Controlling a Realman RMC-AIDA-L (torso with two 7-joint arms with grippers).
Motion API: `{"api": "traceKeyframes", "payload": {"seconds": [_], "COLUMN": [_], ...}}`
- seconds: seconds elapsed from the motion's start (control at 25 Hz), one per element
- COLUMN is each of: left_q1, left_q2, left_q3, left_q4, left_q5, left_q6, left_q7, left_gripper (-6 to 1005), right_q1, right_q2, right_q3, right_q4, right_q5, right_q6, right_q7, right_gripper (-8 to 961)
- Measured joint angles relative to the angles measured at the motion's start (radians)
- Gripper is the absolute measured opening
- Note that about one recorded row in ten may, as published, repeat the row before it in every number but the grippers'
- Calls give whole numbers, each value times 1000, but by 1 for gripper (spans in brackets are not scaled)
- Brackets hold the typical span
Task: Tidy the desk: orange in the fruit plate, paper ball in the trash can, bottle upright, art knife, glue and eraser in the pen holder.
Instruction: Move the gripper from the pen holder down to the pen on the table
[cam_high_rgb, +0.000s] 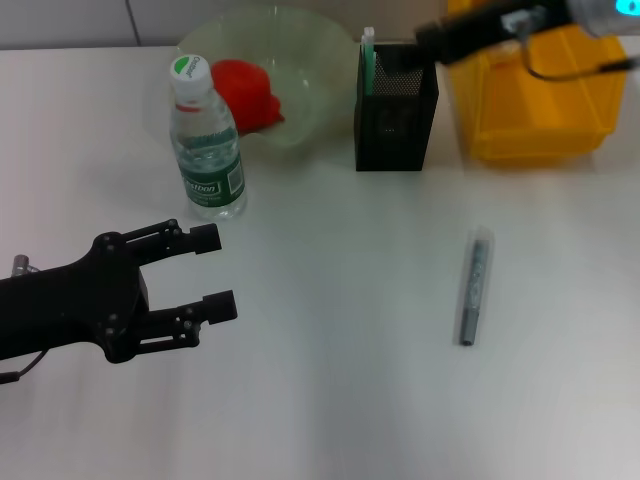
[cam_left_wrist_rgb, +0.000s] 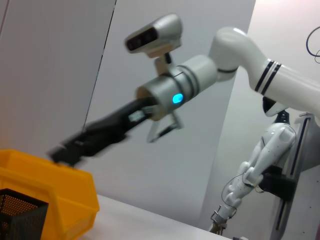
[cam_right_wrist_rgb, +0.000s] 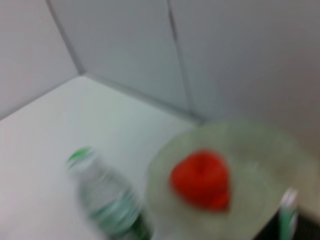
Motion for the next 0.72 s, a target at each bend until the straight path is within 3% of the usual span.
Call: {"api": "traceKeyframes", "payload": {"seconds": [0.08, 0.12, 0.2, 0.44, 0.52, 0.72], "left_q1": [-1, -2, -2, -2, -2, -2], "left_q2": [-1, -1, -1, -1, -1, -5], "left_q3": [1, 1, 1, 1, 1, 1], "left_q4": [0, 1, 1, 4, 4, 5], "left_q5": [0, 1, 1, 0, 0, 1], "left_q6": [1, 1, 2, 2, 2, 2], "left_q7": [1, 1, 1, 3, 4, 11], "left_gripper": [785, 785, 785, 785, 785, 786], "right_q1": [23, 54, 75, 96, 98, 97], "right_q2": [-14, -28, -32, -10, 3, 8], "right_q3": [52, 78, 75, 6, -81, -203], "right_q4": [-25, -19, -2, 29, 64, 105], "right_q5": [-35, -89, -158, -336, -381, -402], "right_q6": [-158, -301, -377, -413, -397, -339], "right_q7": [52, 94, 129, 197, 227, 271], "right_gripper": [620, 632, 629, 621, 619, 612]}}
